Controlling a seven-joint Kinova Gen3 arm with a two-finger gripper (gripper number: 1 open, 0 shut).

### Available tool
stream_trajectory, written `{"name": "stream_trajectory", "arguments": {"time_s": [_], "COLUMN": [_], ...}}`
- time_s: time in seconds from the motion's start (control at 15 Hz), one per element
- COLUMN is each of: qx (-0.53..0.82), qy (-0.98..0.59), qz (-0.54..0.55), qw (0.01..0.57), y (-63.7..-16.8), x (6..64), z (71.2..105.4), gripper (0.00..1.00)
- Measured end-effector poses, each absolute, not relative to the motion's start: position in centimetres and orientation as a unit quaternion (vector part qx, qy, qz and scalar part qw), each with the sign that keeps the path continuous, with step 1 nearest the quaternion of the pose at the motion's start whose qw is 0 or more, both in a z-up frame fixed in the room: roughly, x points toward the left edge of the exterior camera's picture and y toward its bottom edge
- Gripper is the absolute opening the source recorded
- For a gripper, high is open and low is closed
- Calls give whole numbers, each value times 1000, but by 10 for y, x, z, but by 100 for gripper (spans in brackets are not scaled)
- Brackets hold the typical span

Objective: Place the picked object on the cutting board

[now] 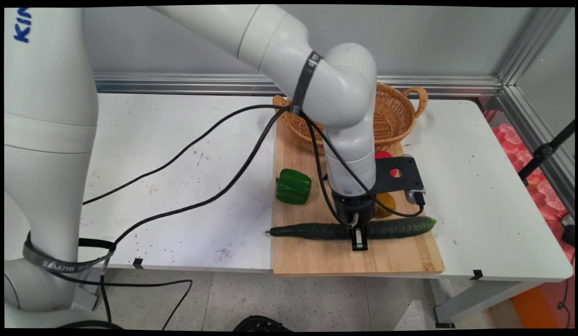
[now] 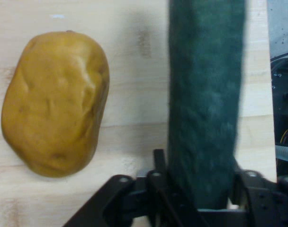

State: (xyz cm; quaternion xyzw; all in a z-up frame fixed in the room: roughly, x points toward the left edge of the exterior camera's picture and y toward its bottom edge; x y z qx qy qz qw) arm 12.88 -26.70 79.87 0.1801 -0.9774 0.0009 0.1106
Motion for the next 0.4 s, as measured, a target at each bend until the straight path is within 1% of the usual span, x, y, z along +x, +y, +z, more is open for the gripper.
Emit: {"name": "stream_trajectory", "arguments": {"time_s": [0.4], "qx": [181], "qy": [-978], "qz": [1], "qw": [106], "y": [-265], "x": [130], "z": [792], "gripper": [100]}}
